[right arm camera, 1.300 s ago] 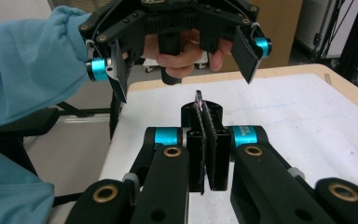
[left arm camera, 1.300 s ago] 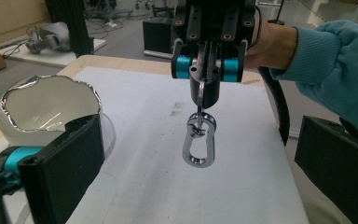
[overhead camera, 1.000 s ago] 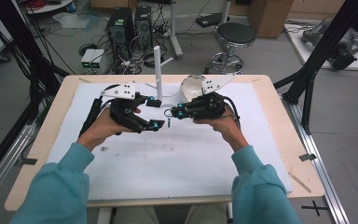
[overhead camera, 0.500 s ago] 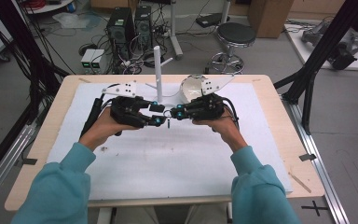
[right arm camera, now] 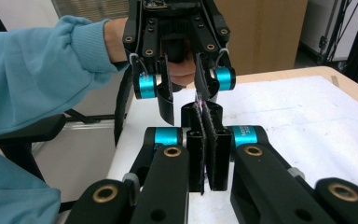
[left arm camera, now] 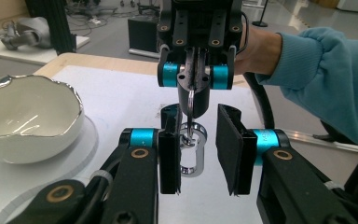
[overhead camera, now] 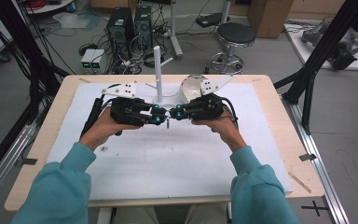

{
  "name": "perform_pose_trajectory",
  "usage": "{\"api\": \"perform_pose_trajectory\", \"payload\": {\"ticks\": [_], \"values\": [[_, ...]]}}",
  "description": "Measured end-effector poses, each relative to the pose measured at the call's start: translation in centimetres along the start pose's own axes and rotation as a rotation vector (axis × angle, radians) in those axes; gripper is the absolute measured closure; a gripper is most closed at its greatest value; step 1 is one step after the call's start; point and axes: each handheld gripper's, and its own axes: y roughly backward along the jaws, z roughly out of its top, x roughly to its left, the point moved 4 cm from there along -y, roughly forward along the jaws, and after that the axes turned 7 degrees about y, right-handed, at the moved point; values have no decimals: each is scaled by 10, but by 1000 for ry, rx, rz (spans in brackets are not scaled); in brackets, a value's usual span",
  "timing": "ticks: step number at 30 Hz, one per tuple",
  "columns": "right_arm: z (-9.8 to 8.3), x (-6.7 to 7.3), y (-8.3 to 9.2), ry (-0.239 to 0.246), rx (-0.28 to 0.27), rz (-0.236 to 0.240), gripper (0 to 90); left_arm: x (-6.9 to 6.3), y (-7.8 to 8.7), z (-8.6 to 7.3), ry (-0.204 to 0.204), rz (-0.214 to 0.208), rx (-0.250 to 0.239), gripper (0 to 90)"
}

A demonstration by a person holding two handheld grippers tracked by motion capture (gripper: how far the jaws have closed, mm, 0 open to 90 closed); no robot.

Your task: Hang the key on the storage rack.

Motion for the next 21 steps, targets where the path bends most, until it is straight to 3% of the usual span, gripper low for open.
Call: {"api": "perform_pose_trajectory", "payload": {"ticks": [6,21], "values": [[-1,-1,-1,-2,2,1,888,1,0,0,-15,7,-4,771],[-2,-2,-3,-8,4,3,888,2,0,-1,-8,26,8,815]]}}
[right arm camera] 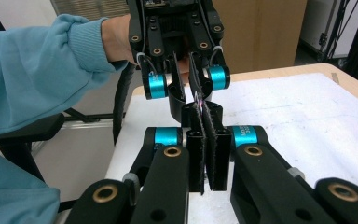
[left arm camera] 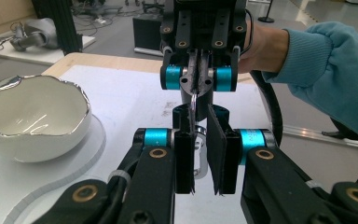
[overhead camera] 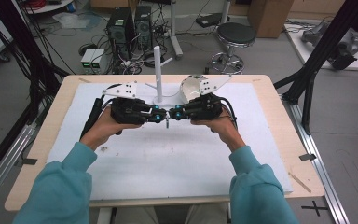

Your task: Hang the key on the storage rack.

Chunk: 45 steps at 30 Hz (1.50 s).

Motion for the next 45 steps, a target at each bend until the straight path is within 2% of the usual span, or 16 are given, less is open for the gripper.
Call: {"api": "perform_pose_trajectory", "payload": {"ticks": [5,11,24,31,32,34,36,37,39,40,41,42,43,45], "values": [[0,0,-1,0,1,1,888,1,0,0,1,13,2,855],[-1,-1,-1,5,4,4,888,1,-1,0,10,15,7,861],[-1,-1,-1,5,3,8,888,0,0,2,74,14,26,881],[-1,-1,-1,-1,-4,11,867,-1,0,3,59,17,27,884],[-1,-1,0,-7,-6,5,831,-2,0,3,55,23,25,885],[0,-2,0,-28,-31,-9,667,-1,0,4,58,31,25,885],[0,-3,2,-30,-36,-34,527,0,1,4,56,44,17,885],[0,-3,3,-26,-38,-55,401,1,2,4,50,43,22,885],[-1,-5,7,-14,-43,-174,160,2,4,5,55,53,12,885],[-2,-6,10,-32,-45,-210,79,3,5,6,50,58,12,885],[-4,-7,14,-37,-40,-244,19,4,6,7,51,65,8,885],[-6,-8,19,-40,-33,-283,6,5,8,8,56,58,4,885],[-8,-9,25,-38,-29,-307,6,6,9,9,52,72,1,885],[-14,-8,36,-34,-10,-365,6,10,12,11,53,73,7,885]]}}
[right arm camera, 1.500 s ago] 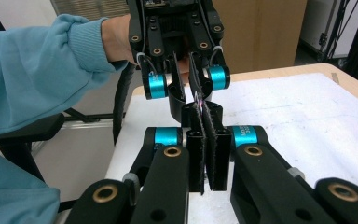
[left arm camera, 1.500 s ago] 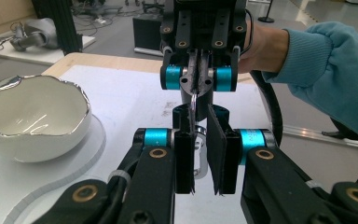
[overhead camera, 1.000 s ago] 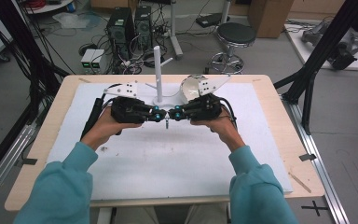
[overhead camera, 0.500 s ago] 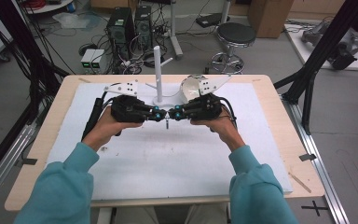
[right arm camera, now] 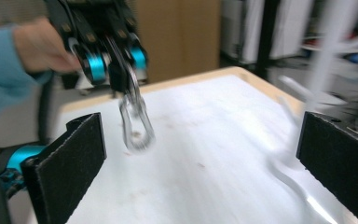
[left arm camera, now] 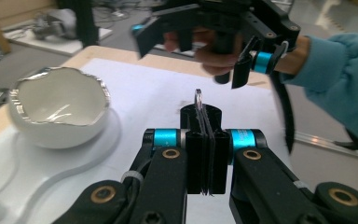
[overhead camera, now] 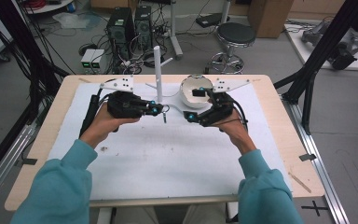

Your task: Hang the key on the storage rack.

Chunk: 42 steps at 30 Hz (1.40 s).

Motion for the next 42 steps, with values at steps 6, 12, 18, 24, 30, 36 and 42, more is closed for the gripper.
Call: {"api": "perform_pose_trajectory", "payload": {"ticks": [6,12,18,24,30,36,42], "values": [[-22,-4,38,-4,-7,-126,6,16,9,9,9,52,3,885],[-43,1,66,-3,-6,-241,5,32,16,19,23,87,22,885],[-69,7,86,1,-43,-342,6,48,16,30,12,109,73,885],[-92,11,100,-11,-48,-406,6,64,14,41,11,154,105,885],[-111,14,106,-23,-58,-450,6,76,12,50,0,180,133,885],[-124,15,112,-32,-75,-489,6,85,4,53,1,179,158,885],[-132,16,114,-48,-65,-499,6,95,0,49,1,193,183,885]]}}
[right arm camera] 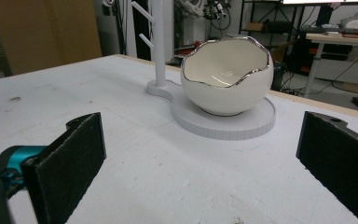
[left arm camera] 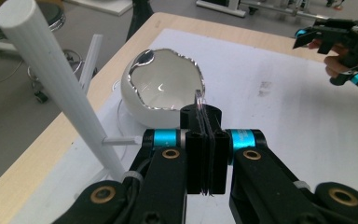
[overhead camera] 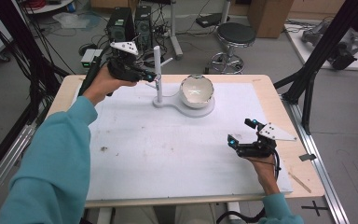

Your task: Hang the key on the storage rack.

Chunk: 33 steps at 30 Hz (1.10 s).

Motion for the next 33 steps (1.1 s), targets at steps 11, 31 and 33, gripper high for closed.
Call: {"api": "perform_pose_trajectory", "payload": {"ticks": [11,31,33], "values": [[-11,-1,9,-4,-72,-41,6,11,-10,-7,18,1,24,884],[-25,1,9,-3,-72,-49,6,26,-27,-16,52,13,61,884],[-27,1,8,0,-68,-48,6,27,-28,-17,55,9,64,884]]}}
